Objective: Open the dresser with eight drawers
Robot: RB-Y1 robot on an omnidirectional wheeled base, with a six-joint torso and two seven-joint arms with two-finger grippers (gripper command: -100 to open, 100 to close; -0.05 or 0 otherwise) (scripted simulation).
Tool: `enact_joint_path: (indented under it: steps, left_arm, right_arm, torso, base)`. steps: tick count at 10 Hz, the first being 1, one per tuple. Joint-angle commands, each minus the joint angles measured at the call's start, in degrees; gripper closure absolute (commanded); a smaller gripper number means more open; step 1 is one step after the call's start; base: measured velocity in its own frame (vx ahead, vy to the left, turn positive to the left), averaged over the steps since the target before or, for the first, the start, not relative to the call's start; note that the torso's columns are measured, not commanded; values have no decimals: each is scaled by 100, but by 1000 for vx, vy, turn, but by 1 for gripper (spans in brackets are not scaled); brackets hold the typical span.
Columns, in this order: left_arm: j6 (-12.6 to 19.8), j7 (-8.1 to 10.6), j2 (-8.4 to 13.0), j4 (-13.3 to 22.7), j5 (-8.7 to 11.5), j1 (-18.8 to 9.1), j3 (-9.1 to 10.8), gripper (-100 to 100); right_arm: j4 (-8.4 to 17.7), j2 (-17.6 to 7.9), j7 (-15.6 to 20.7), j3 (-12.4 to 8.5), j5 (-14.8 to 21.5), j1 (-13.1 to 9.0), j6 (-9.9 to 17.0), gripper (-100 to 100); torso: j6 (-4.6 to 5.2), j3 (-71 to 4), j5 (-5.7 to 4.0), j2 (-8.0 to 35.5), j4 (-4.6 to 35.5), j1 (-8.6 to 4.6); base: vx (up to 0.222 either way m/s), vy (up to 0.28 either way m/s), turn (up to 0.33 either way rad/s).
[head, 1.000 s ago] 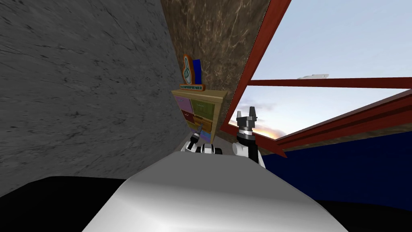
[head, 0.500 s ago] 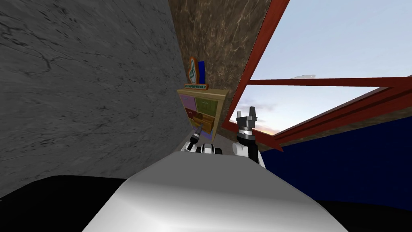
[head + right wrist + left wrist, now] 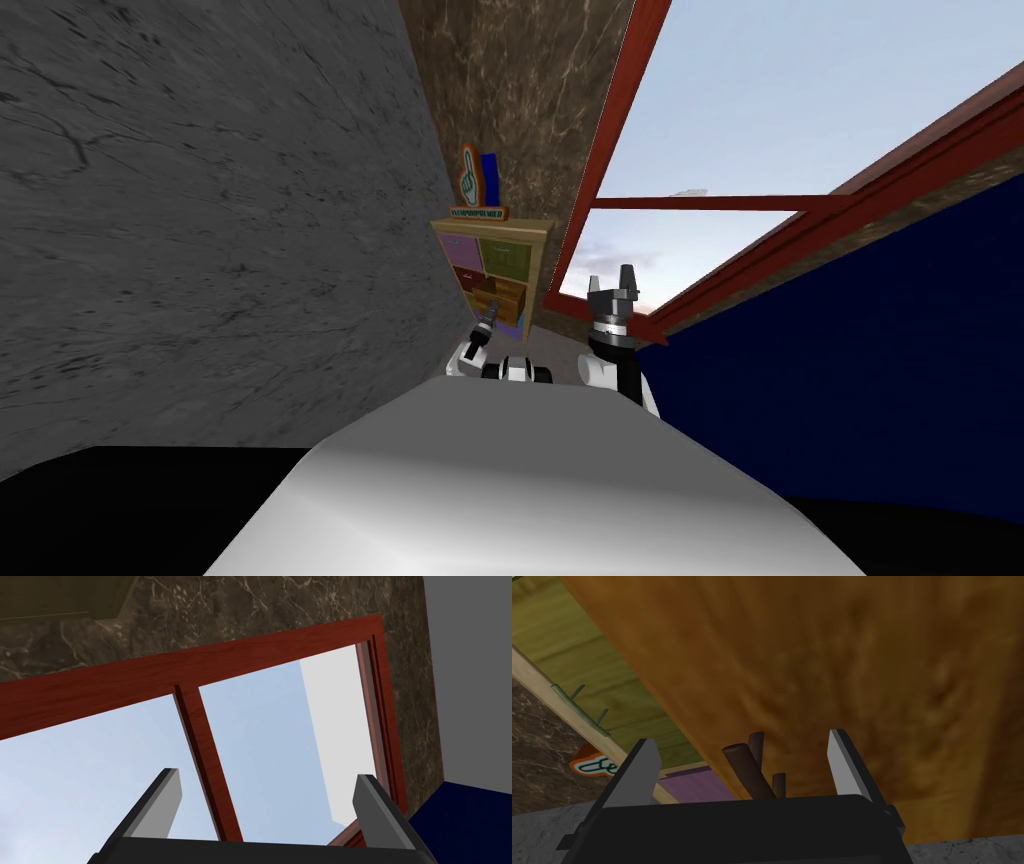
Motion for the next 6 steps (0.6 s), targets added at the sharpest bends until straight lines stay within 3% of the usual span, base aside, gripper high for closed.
enact_joint_path:
  steps: [1, 5, 6]
  left_arm:
    - [408, 132, 64, 4, 33, -427, 398, -100]
    - [931, 273, 88, 161, 74, -1115, 1021, -100]
    - [933, 273, 88, 161, 74, -1115, 1021, -100]
  right_arm:
    - [0, 0, 0, 0, 0, 0, 0, 0]
    - [0, 0, 0, 0, 0, 0, 0, 0]
    - [0, 0, 0, -1, 0, 0, 0, 0]
  torso:
    - [-1, 7, 3, 12, 2, 9]
    - [0, 2, 2, 4, 0, 1]
    - [4, -3, -1, -4, 3, -1]
  base:
    - [-154, 11, -246]
    - [-160, -12, -238]
    - [-82, -7, -118]
